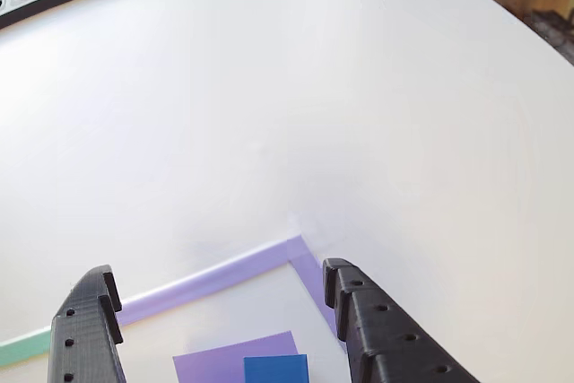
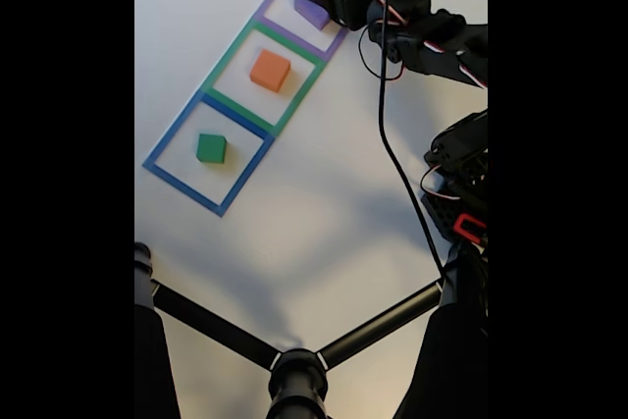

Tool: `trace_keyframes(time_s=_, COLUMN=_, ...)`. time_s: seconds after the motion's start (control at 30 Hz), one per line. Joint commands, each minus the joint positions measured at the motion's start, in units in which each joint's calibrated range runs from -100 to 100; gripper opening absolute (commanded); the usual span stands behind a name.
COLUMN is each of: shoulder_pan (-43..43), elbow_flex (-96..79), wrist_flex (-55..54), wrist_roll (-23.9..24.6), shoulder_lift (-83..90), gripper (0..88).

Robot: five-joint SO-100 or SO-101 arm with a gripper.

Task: Tower of hanoi

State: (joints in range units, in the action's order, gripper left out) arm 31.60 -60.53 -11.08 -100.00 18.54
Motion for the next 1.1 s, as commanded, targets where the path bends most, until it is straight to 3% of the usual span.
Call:
trace_keyframes(time_s=0.0, shoulder_pan=-1.0, elbow_flex=11.5, wrist_flex=29.5, wrist_roll=0.0, shoulder_lift=13.8, gripper=17.1)
trace_keyframes(time_s=0.17, shoulder_pan=-4.6, elbow_flex=22.8, wrist_flex=52.4, wrist_roll=0.0, shoulder_lift=21.5, gripper=0.1)
trace_keyframes(time_s=0.4, shoulder_pan=-11.9, elbow_flex=42.5, wrist_flex=83.9, wrist_roll=0.0, shoulder_lift=28.3, gripper=0.0)
trace_keyframes(time_s=0.57, shoulder_pan=-18.6, elbow_flex=55.3, wrist_flex=100.6, wrist_roll=0.0, shoulder_lift=29.3, gripper=0.0)
trace_keyframes(time_s=0.83, shoulder_pan=-25.2, elbow_flex=55.8, wrist_flex=107.8, wrist_roll=0.0, shoulder_lift=32.4, gripper=0.0)
trace_keyframes(time_s=1.07, shoulder_pan=-31.9, elbow_flex=43.6, wrist_flex=101.9, wrist_roll=0.0, shoulder_lift=38.2, gripper=0.0)
